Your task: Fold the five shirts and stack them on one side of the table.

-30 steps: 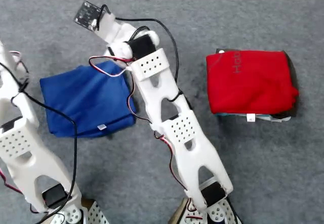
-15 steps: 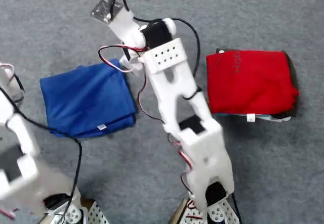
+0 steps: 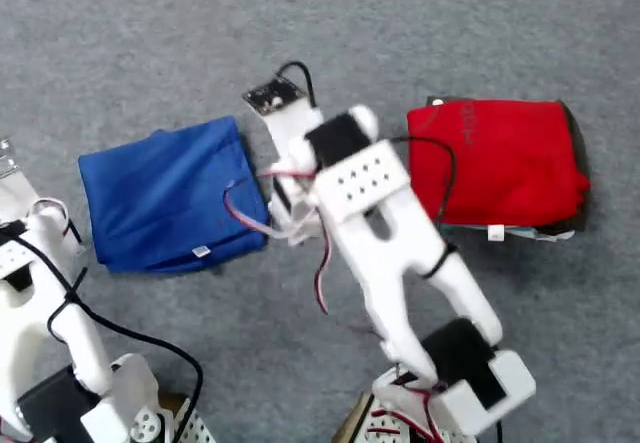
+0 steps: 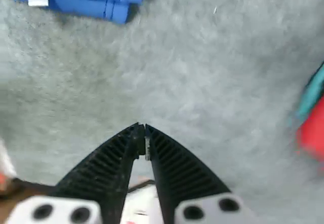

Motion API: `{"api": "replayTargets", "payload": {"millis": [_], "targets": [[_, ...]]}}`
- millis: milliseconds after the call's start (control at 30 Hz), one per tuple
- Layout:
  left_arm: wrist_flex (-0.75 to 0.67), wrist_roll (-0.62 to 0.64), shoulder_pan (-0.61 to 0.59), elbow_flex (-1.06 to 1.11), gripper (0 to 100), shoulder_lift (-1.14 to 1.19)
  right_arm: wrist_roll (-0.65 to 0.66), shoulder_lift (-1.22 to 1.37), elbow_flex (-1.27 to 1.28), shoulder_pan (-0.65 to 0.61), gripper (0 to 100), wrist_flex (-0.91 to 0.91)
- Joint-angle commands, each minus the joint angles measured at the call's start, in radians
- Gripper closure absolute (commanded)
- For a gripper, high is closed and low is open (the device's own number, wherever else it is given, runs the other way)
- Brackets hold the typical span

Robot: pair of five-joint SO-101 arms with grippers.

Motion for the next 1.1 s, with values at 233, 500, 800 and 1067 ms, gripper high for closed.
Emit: {"api": "replayTargets", "payload": {"millis": [233,500,800,1067], "targets": [[-0.034,0.0,-0.046,0.101,98,-0.039,-0.45,0.179,0.058,-0.156,78.4,-0.451],[-0.098,0.046,-0.086,0.127,98,-0.039,-0.733,0.565,-0.305,-0.188,64.6,-0.494],[-0.103,0.044,-0.086,0.13,98,-0.039,-0.841,0.957,-0.743,-0.183,64.8,-0.456],[-0.103,0.044,-0.084,0.13,98,-0.036,-0.865,1.185,-1.11,-0.159,80.4,-0.195]]}}
